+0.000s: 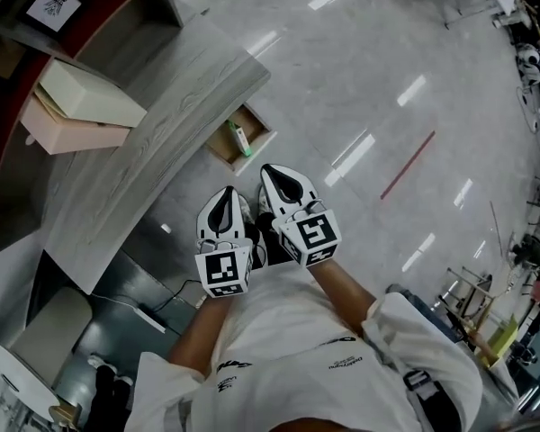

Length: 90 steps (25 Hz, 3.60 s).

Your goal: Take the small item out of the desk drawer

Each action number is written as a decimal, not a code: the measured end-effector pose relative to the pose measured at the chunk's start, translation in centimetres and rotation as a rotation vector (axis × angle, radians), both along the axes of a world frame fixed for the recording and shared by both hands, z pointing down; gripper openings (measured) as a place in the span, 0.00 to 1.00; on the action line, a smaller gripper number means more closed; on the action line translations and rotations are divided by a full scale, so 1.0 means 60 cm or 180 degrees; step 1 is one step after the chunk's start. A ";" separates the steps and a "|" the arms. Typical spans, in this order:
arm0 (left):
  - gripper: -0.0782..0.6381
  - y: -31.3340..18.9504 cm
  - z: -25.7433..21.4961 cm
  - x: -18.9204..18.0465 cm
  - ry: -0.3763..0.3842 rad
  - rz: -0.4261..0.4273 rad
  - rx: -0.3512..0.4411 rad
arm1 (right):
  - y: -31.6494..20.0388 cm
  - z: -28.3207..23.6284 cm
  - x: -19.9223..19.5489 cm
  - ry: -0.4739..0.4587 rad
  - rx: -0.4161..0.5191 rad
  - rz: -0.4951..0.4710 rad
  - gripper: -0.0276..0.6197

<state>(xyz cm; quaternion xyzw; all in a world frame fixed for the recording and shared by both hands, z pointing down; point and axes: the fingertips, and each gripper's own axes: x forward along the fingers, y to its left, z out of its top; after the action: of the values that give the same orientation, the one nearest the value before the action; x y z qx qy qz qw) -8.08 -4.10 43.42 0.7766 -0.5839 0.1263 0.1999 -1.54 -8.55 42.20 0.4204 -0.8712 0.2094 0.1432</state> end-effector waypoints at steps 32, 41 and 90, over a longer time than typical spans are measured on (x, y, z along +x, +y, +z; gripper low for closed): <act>0.13 0.010 0.196 0.015 0.0137 -0.0222 -0.0289 | -0.031 0.261 0.005 0.0158 -0.0635 -0.0077 0.09; 0.13 0.003 0.238 -0.001 0.0203 -0.0371 -0.0355 | -0.045 0.322 -0.006 0.0174 -0.0783 -0.0093 0.09; 0.13 -0.030 0.325 -0.011 0.0293 -0.0643 -0.0683 | -0.111 0.566 -0.048 0.0716 -0.1517 -0.0211 0.30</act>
<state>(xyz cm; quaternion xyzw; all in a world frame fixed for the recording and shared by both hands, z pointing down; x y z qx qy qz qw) -8.71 -5.92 62.90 0.6931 -0.6324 0.1315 0.3200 -4.40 -15.19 76.13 0.3667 -0.7892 0.3558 0.3409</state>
